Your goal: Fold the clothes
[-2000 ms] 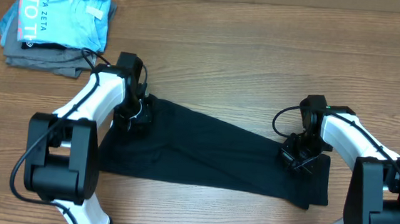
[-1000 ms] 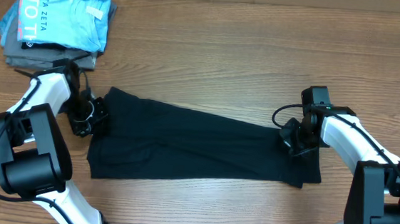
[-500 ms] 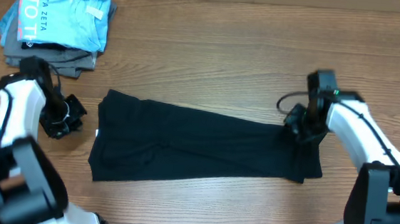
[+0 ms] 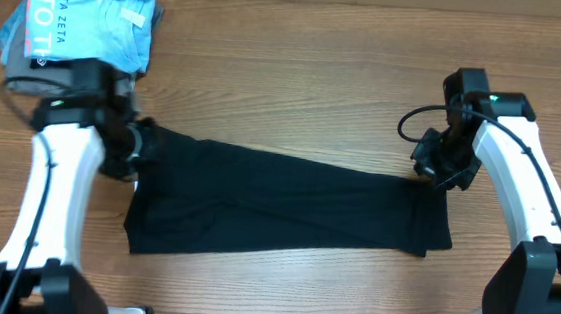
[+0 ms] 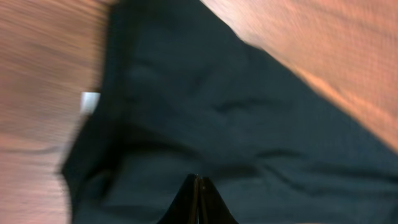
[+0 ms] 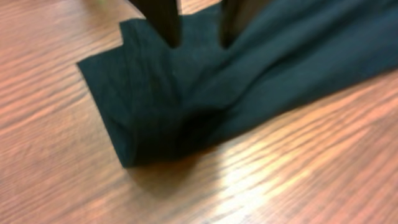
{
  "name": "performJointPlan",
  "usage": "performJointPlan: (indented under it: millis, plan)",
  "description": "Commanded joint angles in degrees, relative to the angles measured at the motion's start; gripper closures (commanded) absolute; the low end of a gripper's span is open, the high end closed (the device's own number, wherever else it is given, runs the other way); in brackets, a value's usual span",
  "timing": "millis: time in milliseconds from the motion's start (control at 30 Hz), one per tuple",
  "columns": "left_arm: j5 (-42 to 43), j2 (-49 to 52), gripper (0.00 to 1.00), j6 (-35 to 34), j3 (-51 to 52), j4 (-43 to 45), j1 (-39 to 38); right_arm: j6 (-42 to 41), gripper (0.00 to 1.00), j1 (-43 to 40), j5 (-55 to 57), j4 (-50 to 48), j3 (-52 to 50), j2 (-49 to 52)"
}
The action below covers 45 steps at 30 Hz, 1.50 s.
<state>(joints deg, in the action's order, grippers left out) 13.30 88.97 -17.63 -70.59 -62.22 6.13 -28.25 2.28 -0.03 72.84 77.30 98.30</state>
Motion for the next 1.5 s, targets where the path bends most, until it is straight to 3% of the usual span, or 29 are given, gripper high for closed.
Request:
performJointPlan:
  millis: [0, 333, 467, 733, 1033, 1300, 1467]
  plan:
    - [1.8, 5.2, 0.96, 1.9, 0.9, 0.9, -4.4, 0.2, 0.83, -0.2, 0.3, -1.4, -4.0, -0.1]
    - [1.7, 20.7, 0.96, 2.8, 0.9, 5.4, -5.9, -0.6, 0.83, -0.2, -4.6, -15.5, -19.9, -0.1]
    - [0.1, 26.9, 0.96, 3.5, 0.9, 5.7, -4.5, -2.4, 0.76, -0.2, -4.6, -19.7, -23.5, -0.1]
    - [-6.4, 29.7, 0.96, 2.6, 0.9, 5.0, 2.3, -2.8, 0.77, 0.0, -4.9, -22.7, -23.7, -0.1]
    - [-7.8, 29.7, 0.96, 3.5, 0.6, 4.2, 10.7, -2.9, 0.76, 0.5, -11.7, -26.0, -23.7, -0.1]
    - [-7.3, 29.7, 0.96, 5.7, -3.5, 3.0, 10.9, -3.3, 0.76, 3.0, -13.9, -28.7, -22.3, -0.1]
    - [-7.7, 29.2, 0.96, 5.9, -11.2, -3.1, 10.2, -3.2, 0.74, 1.4, -7.1, -20.6, -14.3, -0.2]
